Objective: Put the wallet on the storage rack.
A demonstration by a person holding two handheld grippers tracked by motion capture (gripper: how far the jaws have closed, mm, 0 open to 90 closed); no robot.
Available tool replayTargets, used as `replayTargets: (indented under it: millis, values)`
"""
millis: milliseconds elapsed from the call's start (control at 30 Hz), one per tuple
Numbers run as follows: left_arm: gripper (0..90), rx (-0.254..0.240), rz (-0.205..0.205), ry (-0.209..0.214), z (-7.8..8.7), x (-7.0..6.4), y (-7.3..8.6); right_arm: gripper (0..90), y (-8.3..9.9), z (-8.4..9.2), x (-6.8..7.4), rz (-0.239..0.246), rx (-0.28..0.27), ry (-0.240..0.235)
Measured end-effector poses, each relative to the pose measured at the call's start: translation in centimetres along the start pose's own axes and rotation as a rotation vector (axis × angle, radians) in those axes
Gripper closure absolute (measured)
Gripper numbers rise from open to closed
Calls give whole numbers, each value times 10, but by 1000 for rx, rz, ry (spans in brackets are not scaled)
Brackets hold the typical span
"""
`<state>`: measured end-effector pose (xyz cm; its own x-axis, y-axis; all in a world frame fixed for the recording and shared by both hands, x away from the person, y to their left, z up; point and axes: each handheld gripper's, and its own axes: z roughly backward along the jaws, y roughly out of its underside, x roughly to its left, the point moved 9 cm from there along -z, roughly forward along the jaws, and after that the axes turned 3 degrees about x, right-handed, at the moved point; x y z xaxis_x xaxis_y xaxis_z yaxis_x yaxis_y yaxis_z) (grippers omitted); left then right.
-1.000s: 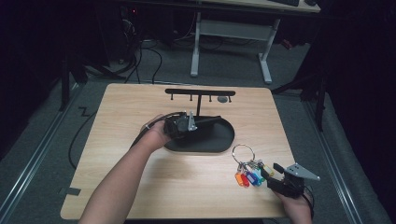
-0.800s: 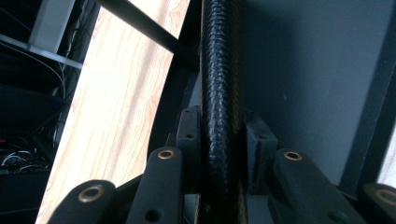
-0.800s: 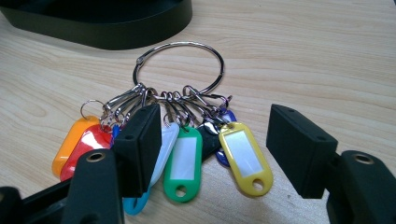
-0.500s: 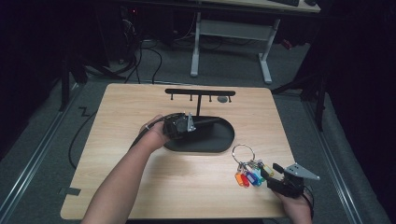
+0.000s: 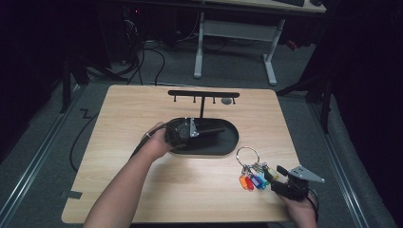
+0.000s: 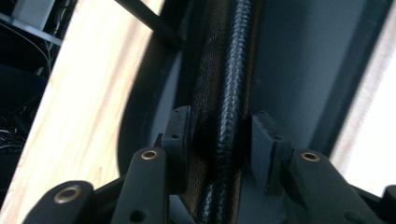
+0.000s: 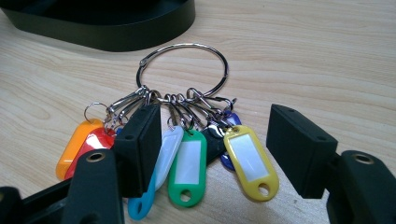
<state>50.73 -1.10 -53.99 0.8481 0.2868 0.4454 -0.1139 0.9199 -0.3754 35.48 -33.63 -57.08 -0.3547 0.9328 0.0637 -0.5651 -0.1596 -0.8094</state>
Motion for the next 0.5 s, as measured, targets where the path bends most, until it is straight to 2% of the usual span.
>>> replayTargets:
  millis: [367,500]
  values:
    - [596,3,6,18,-3,-15,7,360,-1,-5,3,2,8,-7]
    - [612,-34,18,13,8,-14,1,360,-1,-5,3,0,8,-10]
